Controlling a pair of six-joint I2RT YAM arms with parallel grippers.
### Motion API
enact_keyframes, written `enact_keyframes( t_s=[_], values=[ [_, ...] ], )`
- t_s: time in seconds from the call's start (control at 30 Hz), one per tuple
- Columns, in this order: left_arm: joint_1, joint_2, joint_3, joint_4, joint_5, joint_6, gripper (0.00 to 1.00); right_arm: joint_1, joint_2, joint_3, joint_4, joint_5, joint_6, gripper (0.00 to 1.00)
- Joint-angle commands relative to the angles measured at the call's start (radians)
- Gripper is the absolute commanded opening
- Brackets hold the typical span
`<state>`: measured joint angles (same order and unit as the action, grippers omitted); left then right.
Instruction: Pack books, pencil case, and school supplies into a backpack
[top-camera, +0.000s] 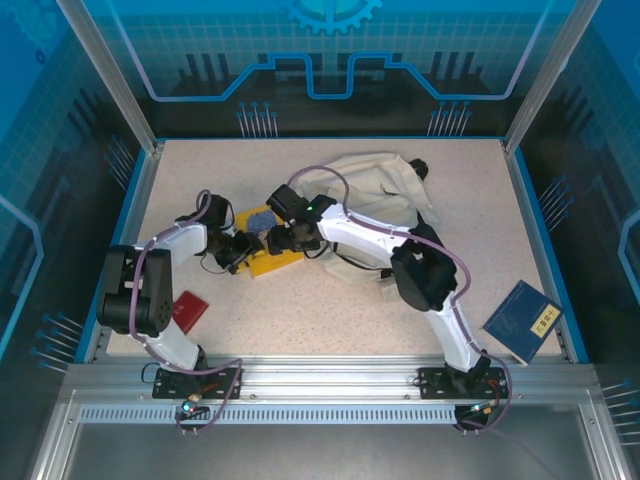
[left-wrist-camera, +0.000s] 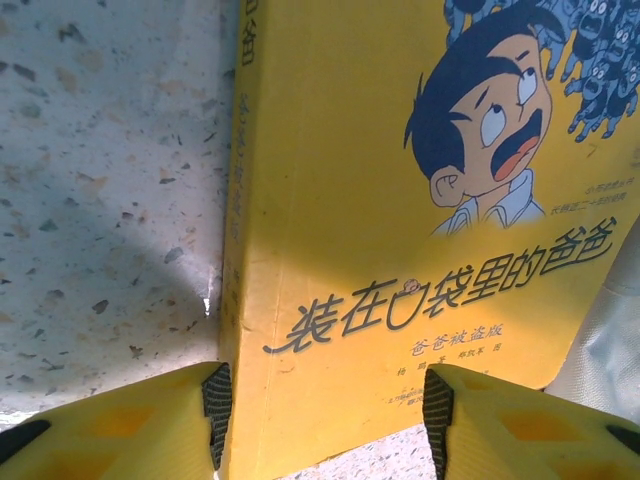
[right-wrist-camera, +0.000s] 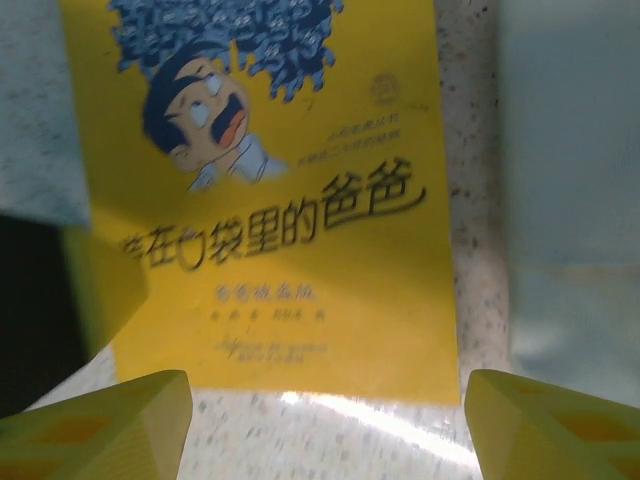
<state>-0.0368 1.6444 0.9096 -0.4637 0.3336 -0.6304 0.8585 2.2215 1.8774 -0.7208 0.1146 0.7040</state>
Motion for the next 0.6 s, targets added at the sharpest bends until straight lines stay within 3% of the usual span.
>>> enact_keyframes(
  t_s=[0.0,0.3,0.43,0.57],
  values=[
    [0.0,-0.024,-0.008,0.016,-0.008,-0.015,0.54,0.001,0.071,0.104,-0.065,0.089,-0.034,0.72],
    [0.007,-0.056,-0.018,0.012,-0.042,-0.031,0.49,0.004,0.29,0.285,-0.185,0.123,-0.118,0.61],
    [0.026,-0.089,-0.035,0.009,-0.05,-0.041,0.49,0.027,0.276,0.216,-0.206,0.132,-0.171,0.61],
    [0.032,-0.118,-0.053,-0.002,-0.043,-0.044,0.52,0.067,0.192,0.023,-0.178,0.164,-0.214,0.6]
  ],
)
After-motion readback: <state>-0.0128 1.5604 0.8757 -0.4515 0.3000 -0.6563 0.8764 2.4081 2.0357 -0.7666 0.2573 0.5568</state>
